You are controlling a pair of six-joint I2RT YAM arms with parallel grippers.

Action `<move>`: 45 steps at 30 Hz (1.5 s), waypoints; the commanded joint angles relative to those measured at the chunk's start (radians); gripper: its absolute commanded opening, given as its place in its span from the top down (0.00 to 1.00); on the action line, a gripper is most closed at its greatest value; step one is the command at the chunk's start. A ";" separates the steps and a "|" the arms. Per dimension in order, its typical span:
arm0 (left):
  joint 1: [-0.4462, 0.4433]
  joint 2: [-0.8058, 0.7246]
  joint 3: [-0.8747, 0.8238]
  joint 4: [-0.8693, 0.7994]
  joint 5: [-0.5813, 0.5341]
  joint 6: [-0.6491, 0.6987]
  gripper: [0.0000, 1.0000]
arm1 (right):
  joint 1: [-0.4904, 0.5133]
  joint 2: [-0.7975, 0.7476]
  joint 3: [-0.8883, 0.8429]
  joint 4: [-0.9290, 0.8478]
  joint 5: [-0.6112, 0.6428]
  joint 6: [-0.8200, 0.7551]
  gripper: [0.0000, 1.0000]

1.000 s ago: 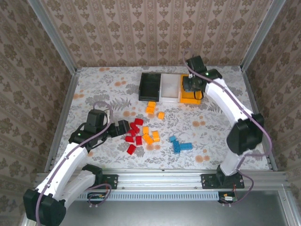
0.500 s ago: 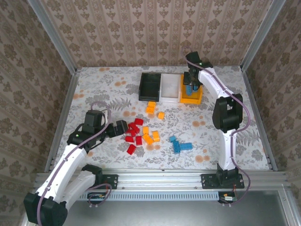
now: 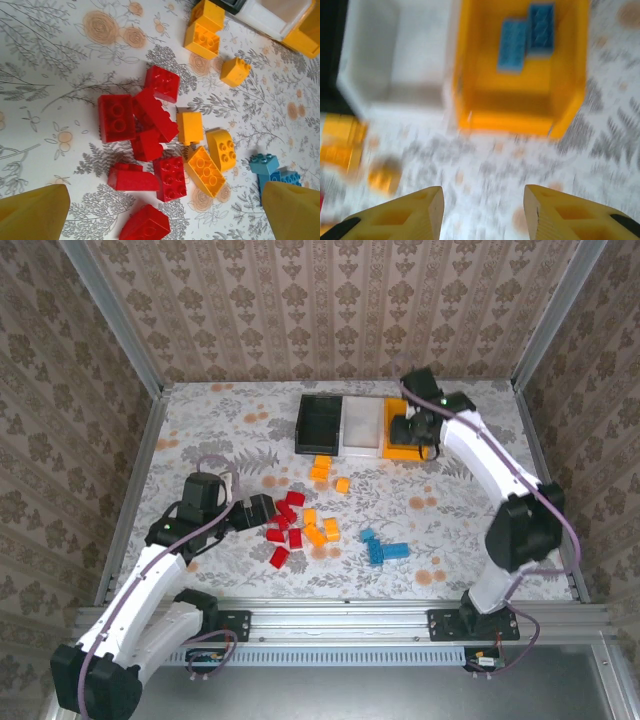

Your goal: Sort the legos into containers by color

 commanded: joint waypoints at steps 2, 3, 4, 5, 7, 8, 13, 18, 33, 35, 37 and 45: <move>-0.046 0.028 -0.017 0.065 0.003 -0.034 0.00 | 0.150 -0.109 -0.226 -0.066 -0.059 0.057 0.49; -0.058 0.039 -0.014 0.075 0.001 -0.035 0.00 | 0.193 -0.125 -0.269 -0.064 -0.065 0.067 0.46; -0.069 0.048 -0.011 0.083 -0.003 -0.039 0.00 | 0.234 -0.136 -0.298 -0.054 -0.072 0.071 0.42; -0.078 0.057 -0.009 0.091 -0.009 -0.041 0.00 | 0.275 -0.145 -0.334 -0.044 -0.070 0.073 0.38; -0.079 0.065 -0.003 0.102 -0.014 -0.047 0.00 | 0.321 -0.143 -0.374 -0.030 -0.059 0.056 0.33; -0.110 0.068 -0.001 0.107 -0.015 -0.050 0.00 | 0.333 -0.134 -0.386 -0.025 -0.058 0.040 0.32; -0.116 0.046 -0.001 0.088 -0.022 -0.055 0.00 | 0.361 -0.077 -0.392 -0.003 -0.077 -0.026 0.32; -0.115 -0.003 -0.013 0.054 -0.044 -0.060 0.00 | 0.367 0.000 -0.381 0.029 -0.130 -0.056 0.33; -0.105 0.018 0.016 0.033 -0.055 -0.045 0.00 | 0.370 0.125 -0.381 0.068 -0.145 -0.067 0.38; -0.104 0.021 0.018 0.034 -0.055 -0.044 0.00 | 0.370 0.133 -0.384 0.078 -0.146 -0.063 0.40; -0.101 0.021 0.018 0.034 -0.054 -0.042 0.00 | 0.371 0.144 -0.381 0.082 -0.149 -0.060 0.42; -0.091 0.020 0.024 0.027 -0.046 -0.034 0.00 | 0.371 0.161 -0.367 0.088 -0.139 -0.049 0.60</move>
